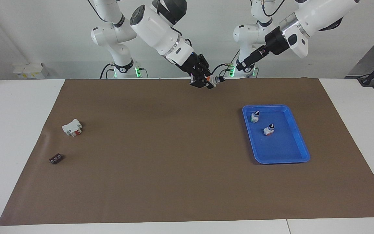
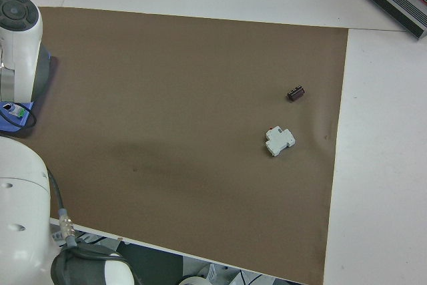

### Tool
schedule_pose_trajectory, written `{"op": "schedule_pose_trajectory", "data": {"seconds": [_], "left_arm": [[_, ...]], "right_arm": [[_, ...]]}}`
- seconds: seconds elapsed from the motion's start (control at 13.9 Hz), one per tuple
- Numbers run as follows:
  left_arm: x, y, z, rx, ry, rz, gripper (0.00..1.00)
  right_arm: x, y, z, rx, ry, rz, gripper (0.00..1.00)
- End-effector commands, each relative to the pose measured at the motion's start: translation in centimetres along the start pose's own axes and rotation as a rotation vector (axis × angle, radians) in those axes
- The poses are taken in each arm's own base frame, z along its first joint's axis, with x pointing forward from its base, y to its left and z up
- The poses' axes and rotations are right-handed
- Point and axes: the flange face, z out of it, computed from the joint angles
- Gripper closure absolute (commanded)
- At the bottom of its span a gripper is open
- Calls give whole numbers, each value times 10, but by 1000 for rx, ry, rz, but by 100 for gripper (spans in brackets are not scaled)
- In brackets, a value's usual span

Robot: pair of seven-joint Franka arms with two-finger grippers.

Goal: Turn and place switch with both arms
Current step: 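Open the left gripper and move it onto the switch held by the right gripper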

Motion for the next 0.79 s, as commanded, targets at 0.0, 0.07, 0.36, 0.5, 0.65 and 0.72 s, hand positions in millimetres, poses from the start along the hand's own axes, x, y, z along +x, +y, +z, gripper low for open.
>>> {"op": "schedule_pose_trajectory", "data": {"seconds": [0.0, 0.07, 0.36, 0.5, 0.65, 0.72], "left_arm": [[4, -4, -2, -77, -5, -108, 52], [8, -2, -3, -99, -10, -127, 52], [17, 0, 8, -85, -28, -199, 52], [20, 2, 9, -94, -28, -262, 52], [28, 6, 14, -105, -26, -322, 52], [30, 8, 17, -110, -52, -368, 54]], "right_arm": [[8, -3, 4, -4, 19, 10, 100], [9, -2, 4, -7, 20, 9, 100], [9, -2, 4, -7, 20, 9, 100], [9, -2, 4, -7, 20, 7, 100], [8, -3, 4, -7, 19, 6, 100], [8, -3, 4, -7, 19, 6, 100]]}}
